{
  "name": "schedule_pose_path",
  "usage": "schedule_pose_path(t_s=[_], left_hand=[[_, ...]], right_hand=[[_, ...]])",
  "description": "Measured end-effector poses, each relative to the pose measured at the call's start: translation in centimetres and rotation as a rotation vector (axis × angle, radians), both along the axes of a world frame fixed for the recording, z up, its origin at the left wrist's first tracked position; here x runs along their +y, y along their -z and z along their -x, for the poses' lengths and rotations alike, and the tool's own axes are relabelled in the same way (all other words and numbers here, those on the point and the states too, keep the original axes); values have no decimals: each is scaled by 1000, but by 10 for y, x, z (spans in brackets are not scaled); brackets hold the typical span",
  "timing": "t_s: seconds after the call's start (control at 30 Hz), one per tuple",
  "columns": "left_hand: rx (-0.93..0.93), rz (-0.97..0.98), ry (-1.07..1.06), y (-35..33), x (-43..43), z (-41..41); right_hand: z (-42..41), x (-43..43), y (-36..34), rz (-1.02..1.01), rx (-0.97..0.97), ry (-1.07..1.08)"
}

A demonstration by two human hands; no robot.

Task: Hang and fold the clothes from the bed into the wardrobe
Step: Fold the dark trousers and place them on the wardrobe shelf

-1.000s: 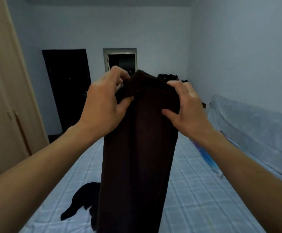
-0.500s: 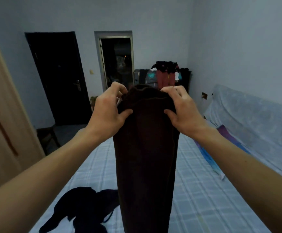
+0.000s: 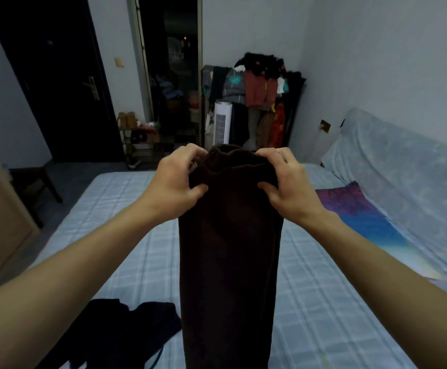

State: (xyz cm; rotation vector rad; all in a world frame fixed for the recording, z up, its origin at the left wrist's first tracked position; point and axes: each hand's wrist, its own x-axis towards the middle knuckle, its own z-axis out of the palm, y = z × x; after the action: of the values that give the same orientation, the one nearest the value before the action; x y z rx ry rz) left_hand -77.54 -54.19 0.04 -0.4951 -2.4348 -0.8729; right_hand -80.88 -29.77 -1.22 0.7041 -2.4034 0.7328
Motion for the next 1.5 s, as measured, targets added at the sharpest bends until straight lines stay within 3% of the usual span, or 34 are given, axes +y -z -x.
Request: schedule_pose_path(t_s=[0.43, 0.67, 0.8, 0.97, 1.23, 1.5], left_hand=[[-334, -23, -99, 195, -23, 214], [-541, -21, -95, 314, -23, 261], [-569, -17, -78, 338, -16, 242], [-543, -2, -33, 315, -7, 194], [-445, 97, 28, 267, 21, 60], [-373, 118, 69, 271, 30, -66]], right_hand=[[211, -32, 196, 3, -300, 21], [251, -34, 301, -111, -536, 24], [234, -23, 321, -142, -591, 10], [189, -7, 301, -101, -624, -13], [60, 25, 261, -58, -557, -75], [-68, 43, 266, -43, -513, -122]])
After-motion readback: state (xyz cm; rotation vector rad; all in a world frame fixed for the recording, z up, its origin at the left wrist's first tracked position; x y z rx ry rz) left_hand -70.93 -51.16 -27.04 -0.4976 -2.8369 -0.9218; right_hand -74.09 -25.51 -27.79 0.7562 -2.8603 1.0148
